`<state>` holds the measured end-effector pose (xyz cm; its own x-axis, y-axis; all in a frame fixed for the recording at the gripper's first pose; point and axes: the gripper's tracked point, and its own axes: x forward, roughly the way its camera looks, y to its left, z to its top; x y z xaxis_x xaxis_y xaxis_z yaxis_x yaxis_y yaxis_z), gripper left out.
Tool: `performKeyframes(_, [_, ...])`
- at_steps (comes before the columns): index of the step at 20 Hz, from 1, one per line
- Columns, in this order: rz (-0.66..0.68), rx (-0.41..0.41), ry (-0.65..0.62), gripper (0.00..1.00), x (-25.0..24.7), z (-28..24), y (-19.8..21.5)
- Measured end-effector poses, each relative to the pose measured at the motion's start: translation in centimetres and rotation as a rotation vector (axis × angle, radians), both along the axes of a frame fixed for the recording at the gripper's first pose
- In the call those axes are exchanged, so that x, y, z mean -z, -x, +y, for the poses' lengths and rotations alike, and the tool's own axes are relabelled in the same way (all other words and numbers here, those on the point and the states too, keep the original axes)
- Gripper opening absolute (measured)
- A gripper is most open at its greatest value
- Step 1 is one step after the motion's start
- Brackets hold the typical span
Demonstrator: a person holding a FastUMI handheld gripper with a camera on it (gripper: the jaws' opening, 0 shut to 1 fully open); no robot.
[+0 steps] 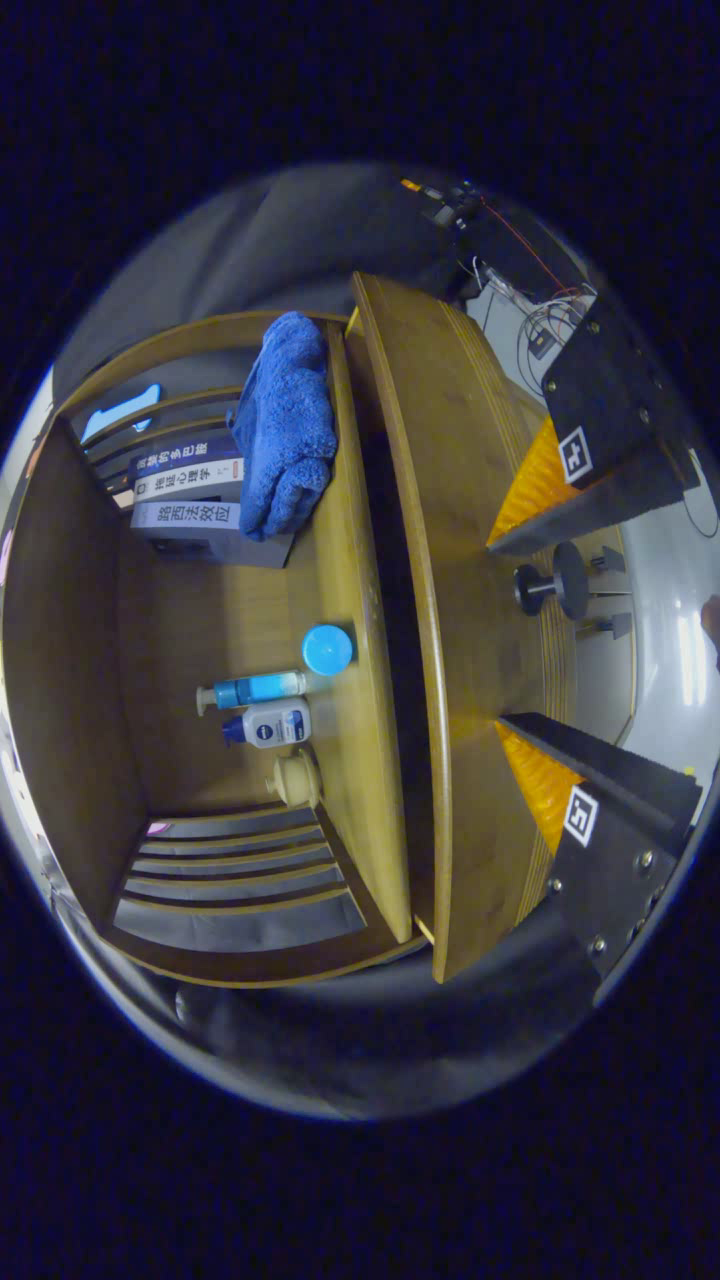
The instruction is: Pull open the drawer, take out the items inside it, and place them on the countertop above the cabinet.
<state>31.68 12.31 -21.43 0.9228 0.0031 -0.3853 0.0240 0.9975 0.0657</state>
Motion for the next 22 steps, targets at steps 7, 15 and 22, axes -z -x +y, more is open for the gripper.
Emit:
performKeyframes(7, [-0.001,-0.003,0.0,0.94,0.1,0.1,-1.4])
performKeyframes(15, [-0.002,-0.003,-0.012,0.94,0.2,0.2,-2.6])
performKeyframes(22, [0.0,-0.005,-0.013,0.94,0.3,0.3,-3.6])
